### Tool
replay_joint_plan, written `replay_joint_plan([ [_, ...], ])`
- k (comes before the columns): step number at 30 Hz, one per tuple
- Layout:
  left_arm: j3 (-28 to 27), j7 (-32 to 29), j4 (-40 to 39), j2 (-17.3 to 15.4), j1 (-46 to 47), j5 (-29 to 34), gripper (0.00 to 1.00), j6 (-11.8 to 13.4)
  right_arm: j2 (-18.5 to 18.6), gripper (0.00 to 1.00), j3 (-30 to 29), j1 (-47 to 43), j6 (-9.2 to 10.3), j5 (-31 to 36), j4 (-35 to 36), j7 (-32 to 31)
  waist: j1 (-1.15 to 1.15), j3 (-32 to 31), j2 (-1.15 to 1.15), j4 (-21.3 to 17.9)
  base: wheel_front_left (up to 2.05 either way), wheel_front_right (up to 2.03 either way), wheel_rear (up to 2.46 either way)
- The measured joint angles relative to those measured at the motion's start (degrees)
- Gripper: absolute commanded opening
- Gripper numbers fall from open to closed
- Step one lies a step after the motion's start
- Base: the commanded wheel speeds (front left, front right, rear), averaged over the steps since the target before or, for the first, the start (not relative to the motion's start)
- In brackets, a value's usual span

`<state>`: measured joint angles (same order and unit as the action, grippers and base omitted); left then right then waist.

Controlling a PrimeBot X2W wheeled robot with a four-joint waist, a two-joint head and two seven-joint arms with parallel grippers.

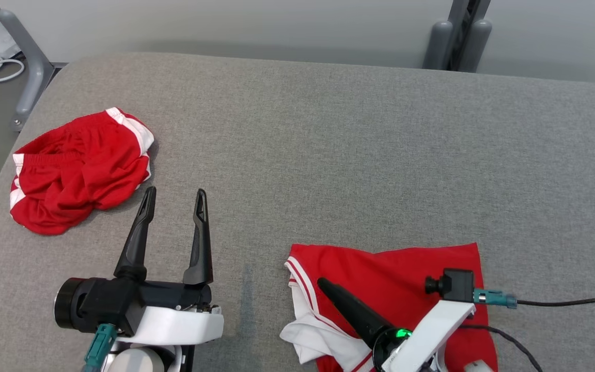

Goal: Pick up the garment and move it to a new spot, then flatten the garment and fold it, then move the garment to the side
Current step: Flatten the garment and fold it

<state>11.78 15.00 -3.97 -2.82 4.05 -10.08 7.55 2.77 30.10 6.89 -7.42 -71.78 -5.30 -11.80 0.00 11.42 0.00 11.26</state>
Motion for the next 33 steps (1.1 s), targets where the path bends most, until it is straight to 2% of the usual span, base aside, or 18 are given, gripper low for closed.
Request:
replay_joint_plan([
  [6,0.03,-0.01,-0.03,0.00,-0.37,0.16,1.00,0.00,-0.03,1.00,-3.45,1.08,0.00,1.93,4.53,-1.15,0.00,-0.94,0.00,-1.23,0.00,0.00,0.00],
  [11,-0.41,0.00,-0.15,0.00,-1.27,0.60,1.00,-0.18,1.86,1.00,-11.67,2.88,0.00,10.57,9.28,0.00,0.00,-2.35,0.00,-2.85,0.00,0.00,0.00],
  [17,-0.97,0.00,-0.52,0.00,-1.37,1.01,1.00,-0.48,7.12,1.00,-18.68,5.38,0.00,27.28,11.66,6.75,0.00,-3.44,0.00,-4.97,0.00,0.00,0.00],
  [18,-1.13,0.00,-0.56,-0.01,-1.51,1.09,1.00,-0.53,10.88,1.00,-19.15,5.62,-0.01,36.00,11.50,9.66,0.00,-3.73,0.00,-5.70,0.00,0.00,0.00],
  [23,-1.40,0.00,-0.80,0.00,-1.51,1.26,1.00,-0.89,13.12,1.00,-23.25,4.24,-0.01,50.38,8.14,17.01,0.00,-4.22,0.00,-7.20,0.00,0.00,0.00],
  [29,-1.69,0.00,-1.13,0.00,-1.98,1.52,1.00,-1.01,11.02,1.00,-28.03,0.63,-0.07,60.56,4.16,23.79,0.00,-4.71,0.00,-8.50,0.00,0.00,0.00],
  [33,-1.78,0.00,-1.25,0.01,-2.70,1.78,1.00,-1.13,7.47,1.00,-29.75,-1.49,-0.07,62.72,2.53,25.63,0.00,-4.99,0.00,-9.23,0.00,0.00,0.00],
])
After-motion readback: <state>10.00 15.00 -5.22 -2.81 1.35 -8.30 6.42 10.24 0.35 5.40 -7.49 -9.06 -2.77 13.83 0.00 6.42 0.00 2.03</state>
